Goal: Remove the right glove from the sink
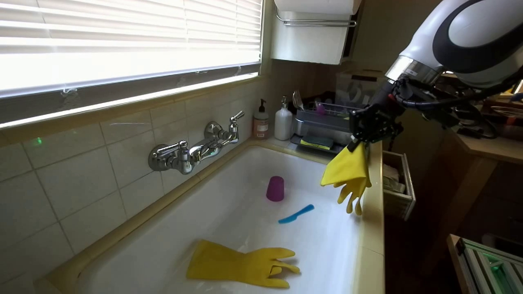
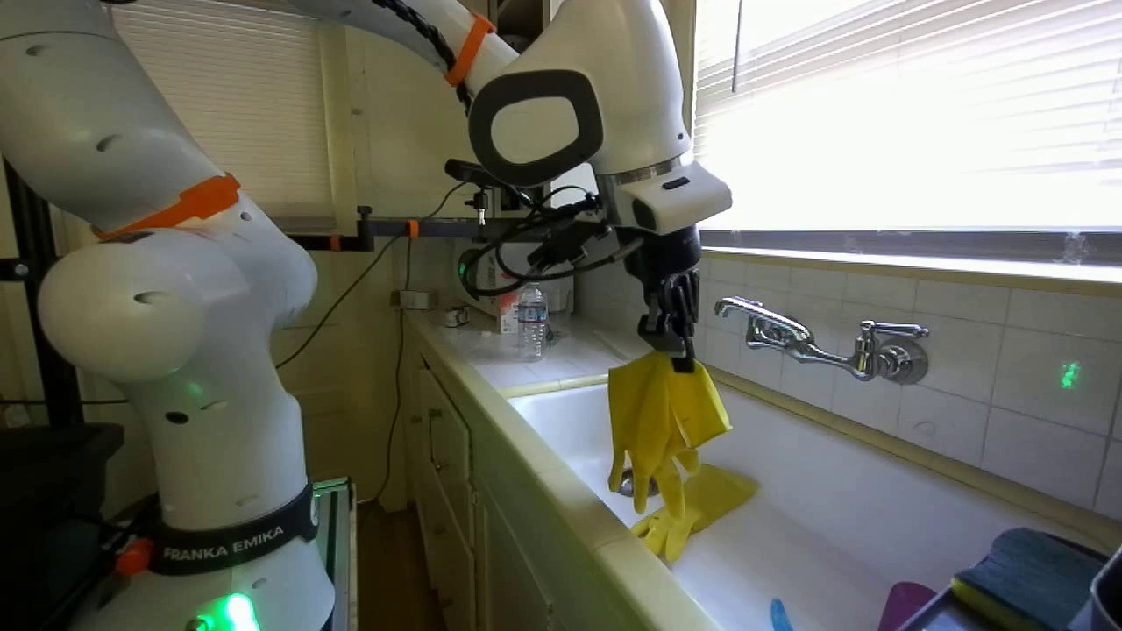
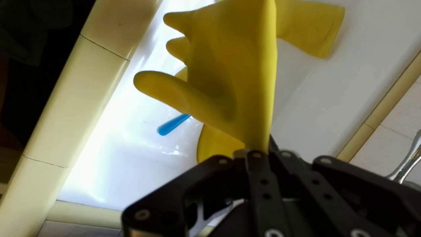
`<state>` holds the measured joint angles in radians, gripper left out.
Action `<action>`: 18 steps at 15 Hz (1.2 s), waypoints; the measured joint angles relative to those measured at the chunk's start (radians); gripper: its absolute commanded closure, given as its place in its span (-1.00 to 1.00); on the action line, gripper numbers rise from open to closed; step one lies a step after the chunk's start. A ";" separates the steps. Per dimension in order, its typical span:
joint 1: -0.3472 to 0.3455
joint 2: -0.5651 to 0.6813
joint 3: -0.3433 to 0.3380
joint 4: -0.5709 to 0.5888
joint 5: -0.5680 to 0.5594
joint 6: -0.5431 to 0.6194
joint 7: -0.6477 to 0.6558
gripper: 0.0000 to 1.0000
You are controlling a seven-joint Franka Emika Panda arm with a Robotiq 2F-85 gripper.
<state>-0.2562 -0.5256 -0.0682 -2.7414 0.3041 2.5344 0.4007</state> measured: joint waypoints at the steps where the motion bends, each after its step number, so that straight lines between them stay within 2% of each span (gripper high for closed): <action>1: -0.001 0.000 0.001 0.000 -0.002 0.000 0.005 0.96; 11: -0.001 0.001 -0.004 0.000 -0.005 -0.007 0.007 0.99; 14: -0.002 -0.004 -0.022 0.002 -0.017 -0.058 0.003 0.99; 18: -0.033 -0.035 -0.048 0.018 -0.060 -0.185 0.000 0.99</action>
<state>-0.2896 -0.5609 -0.1166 -2.7239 0.2445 2.3498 0.4004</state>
